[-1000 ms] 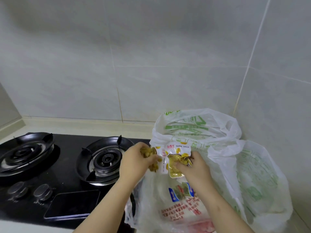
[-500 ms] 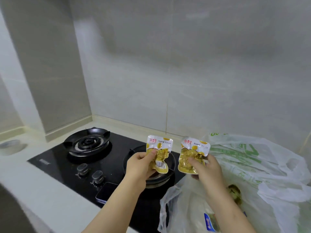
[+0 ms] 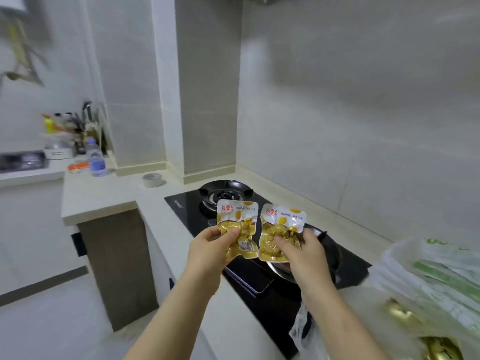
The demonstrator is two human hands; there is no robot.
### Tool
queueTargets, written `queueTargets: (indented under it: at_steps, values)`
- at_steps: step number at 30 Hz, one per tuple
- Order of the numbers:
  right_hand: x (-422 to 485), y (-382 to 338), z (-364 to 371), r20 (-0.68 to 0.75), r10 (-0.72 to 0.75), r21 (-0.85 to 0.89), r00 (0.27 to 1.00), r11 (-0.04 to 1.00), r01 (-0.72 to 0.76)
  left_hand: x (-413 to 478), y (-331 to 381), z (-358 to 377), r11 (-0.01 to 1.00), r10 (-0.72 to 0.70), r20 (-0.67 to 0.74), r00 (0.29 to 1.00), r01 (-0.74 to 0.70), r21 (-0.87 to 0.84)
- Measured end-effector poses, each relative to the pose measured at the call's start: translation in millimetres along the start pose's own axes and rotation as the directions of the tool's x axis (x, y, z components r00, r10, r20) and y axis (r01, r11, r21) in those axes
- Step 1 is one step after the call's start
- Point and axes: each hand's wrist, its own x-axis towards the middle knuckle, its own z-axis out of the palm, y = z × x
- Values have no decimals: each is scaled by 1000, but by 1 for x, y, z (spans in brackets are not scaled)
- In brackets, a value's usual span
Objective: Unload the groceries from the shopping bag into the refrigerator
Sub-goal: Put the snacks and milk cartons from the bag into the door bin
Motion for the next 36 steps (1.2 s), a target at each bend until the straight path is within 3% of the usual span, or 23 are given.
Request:
queueTargets:
  at_steps: [8,16,27,36]
  values:
    - [-50,-6,117,404,-2,58,915,998,-23,-60,36,-120,987,152,-344,927,-163,-3]
    - [-138,-27,239,698,-65,104,713,995,-11,-147,76,-248,957,270,-611,744,-280,82]
    - [-336,-66,392,932,-113,156,346,983,-98,-324,121,-418,888,390,-844,368,-392,240]
    - [-494,-72,477,993,-105,112,58,983,-146,-449,117,-526,866,327,-944,42,-413,282]
